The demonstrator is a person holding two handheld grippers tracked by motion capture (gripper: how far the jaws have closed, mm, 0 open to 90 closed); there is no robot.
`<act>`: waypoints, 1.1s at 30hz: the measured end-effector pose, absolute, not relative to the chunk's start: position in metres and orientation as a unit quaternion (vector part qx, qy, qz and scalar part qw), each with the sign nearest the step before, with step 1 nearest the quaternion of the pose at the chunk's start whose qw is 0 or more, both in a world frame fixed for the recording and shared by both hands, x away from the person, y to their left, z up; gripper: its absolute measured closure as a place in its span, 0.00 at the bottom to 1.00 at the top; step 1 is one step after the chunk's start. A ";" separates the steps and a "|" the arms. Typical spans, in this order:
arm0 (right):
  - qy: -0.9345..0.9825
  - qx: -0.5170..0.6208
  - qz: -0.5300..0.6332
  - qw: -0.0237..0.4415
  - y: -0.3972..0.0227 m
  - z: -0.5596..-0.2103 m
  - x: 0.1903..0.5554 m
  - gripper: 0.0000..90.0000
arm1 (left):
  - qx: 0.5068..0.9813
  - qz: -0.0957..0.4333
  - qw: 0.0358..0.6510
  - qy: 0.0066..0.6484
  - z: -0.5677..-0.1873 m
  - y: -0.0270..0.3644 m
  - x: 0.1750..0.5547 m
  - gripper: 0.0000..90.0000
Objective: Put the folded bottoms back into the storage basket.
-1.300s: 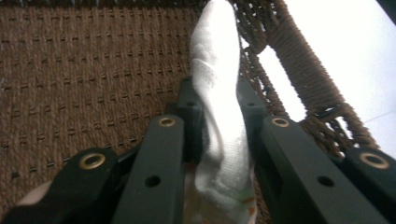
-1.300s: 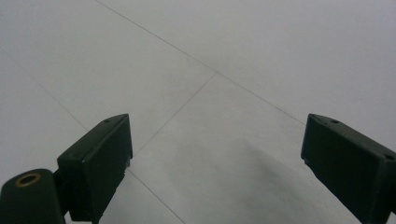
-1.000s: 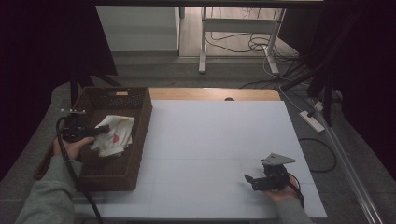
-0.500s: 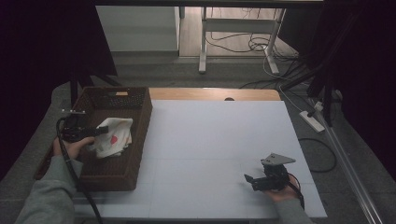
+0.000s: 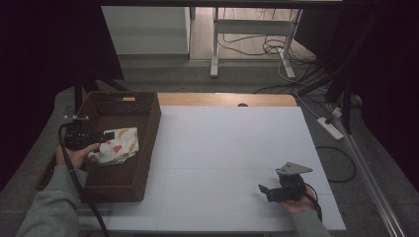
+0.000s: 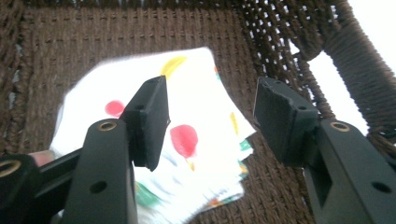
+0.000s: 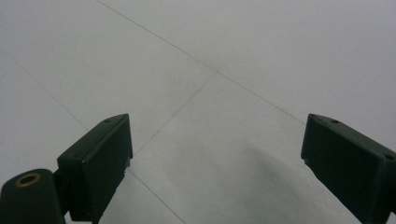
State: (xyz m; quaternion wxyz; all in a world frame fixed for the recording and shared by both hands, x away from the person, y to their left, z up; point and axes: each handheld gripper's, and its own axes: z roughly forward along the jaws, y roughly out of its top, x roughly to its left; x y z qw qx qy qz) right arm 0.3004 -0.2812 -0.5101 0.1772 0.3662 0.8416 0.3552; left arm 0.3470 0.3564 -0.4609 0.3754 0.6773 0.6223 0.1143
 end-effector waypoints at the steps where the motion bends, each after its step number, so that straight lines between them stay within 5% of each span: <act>1: 0.841 0.366 0.357 0.177 -0.281 -0.510 0.300 0.10 | 0.680 0.111 0.378 0.619 -0.460 0.356 0.347 0.49; 19: 0.833 0.370 0.378 0.165 -0.285 -0.510 0.303 0.10 | 0.693 0.100 0.434 0.566 -0.430 0.337 0.327 0.38; 33: 0.834 0.355 0.385 0.173 -0.283 -0.506 0.299 0.10 | 0.720 0.115 0.456 0.511 -0.420 0.297 0.271 0.37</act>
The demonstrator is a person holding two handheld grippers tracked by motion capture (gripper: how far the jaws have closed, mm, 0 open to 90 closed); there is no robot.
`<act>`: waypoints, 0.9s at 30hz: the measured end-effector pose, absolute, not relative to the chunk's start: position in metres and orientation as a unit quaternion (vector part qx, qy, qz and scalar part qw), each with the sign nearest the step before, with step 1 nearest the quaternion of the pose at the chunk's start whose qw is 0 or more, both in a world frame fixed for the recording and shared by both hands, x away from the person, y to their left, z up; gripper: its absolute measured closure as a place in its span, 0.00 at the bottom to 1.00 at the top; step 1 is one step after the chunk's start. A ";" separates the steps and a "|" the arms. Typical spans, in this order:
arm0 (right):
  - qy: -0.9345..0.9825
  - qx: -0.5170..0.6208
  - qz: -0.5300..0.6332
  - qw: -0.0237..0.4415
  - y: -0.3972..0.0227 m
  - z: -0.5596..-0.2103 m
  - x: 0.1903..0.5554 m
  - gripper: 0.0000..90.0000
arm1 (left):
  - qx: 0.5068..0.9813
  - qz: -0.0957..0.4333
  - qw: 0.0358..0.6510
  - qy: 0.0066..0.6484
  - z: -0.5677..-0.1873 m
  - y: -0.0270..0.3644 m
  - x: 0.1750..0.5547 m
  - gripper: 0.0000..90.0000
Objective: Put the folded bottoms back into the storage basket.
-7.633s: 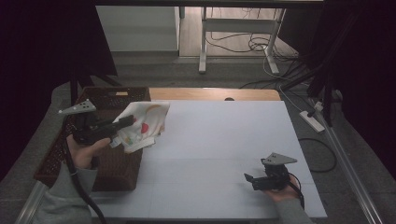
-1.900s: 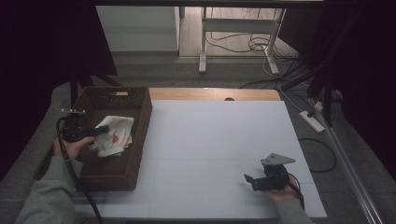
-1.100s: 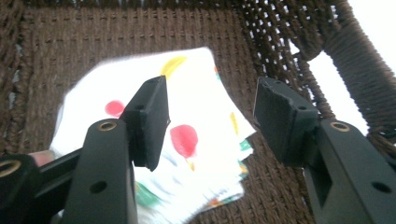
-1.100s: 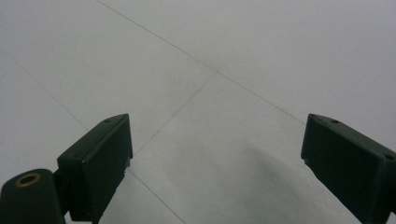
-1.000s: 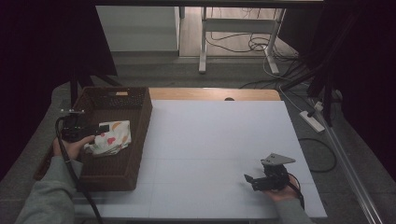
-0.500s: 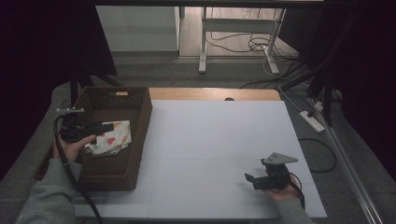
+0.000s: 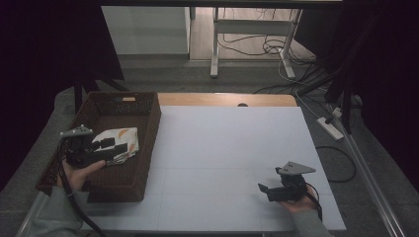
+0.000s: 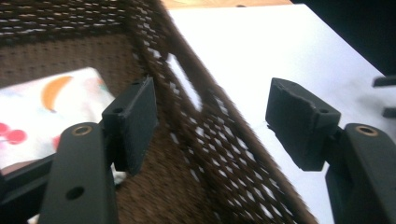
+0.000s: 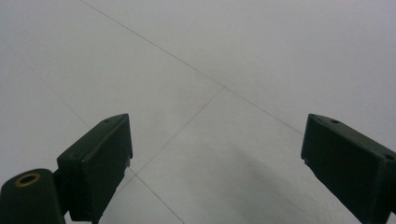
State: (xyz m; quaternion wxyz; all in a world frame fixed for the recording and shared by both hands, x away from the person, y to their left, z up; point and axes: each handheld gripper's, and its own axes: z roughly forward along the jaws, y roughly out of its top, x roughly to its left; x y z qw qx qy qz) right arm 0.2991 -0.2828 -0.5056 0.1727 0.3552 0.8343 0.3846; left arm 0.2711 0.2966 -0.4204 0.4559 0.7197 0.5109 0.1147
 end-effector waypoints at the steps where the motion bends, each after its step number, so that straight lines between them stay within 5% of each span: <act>1: 0.835 0.355 0.384 0.173 -0.283 -0.505 0.299 0.10 | 0.720 0.115 0.457 0.508 -0.422 0.293 0.267 0.36; 27: 0.830 0.340 0.400 0.189 -0.281 -0.498 0.297 0.10 | 0.736 0.126 0.449 0.490 -0.446 0.267 0.226 0.35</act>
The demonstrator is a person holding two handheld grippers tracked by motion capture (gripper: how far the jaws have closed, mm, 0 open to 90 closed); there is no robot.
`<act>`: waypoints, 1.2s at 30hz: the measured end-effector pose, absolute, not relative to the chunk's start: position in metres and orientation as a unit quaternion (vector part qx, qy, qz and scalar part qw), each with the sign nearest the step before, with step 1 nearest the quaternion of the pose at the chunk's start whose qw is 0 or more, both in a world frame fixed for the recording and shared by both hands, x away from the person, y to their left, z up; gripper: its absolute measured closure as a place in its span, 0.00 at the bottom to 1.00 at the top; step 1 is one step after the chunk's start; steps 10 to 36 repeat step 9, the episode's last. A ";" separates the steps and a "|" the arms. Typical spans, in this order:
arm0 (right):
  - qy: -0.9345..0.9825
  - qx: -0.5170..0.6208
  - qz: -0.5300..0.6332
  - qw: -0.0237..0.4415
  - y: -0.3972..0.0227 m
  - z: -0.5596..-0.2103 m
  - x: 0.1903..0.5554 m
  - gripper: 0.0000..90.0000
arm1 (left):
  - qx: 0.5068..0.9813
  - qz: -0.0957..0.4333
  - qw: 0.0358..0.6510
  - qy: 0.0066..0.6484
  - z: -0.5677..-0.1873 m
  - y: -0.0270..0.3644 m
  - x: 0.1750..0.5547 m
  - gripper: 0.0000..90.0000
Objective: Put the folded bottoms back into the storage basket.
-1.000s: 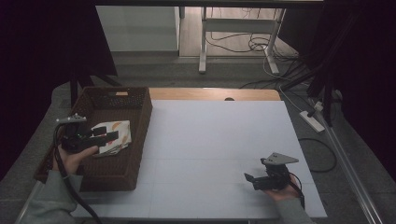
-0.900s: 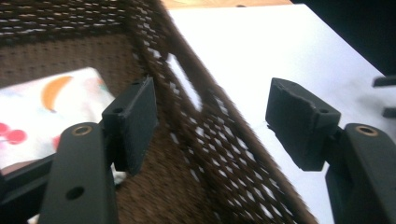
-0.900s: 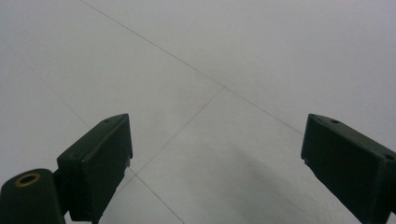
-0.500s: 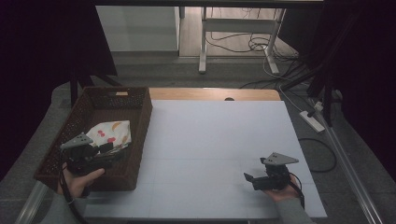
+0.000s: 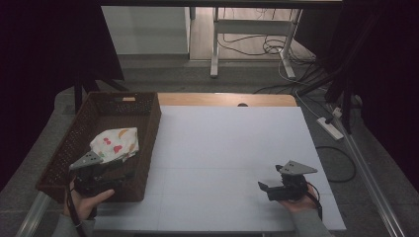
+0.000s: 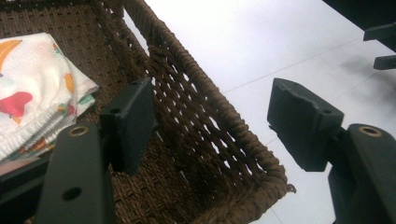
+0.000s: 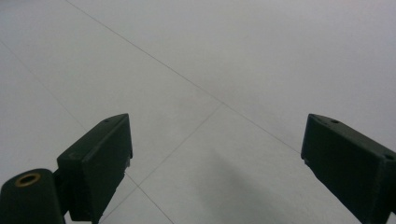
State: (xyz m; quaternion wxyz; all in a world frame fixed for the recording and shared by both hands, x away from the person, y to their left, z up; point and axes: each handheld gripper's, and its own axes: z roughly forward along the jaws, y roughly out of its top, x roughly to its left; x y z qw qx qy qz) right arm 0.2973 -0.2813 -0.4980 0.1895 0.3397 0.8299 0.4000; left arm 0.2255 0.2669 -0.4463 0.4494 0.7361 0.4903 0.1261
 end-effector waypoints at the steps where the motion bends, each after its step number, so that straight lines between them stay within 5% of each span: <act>1: 0.830 0.339 0.400 0.189 -0.281 -0.498 0.297 0.10 | 0.737 0.126 0.448 0.490 -0.446 0.266 0.226 0.35; 36: 0.830 0.335 0.402 0.191 -0.281 -0.497 0.297 0.10 | 0.741 0.125 0.447 0.484 -0.447 0.263 0.226 0.35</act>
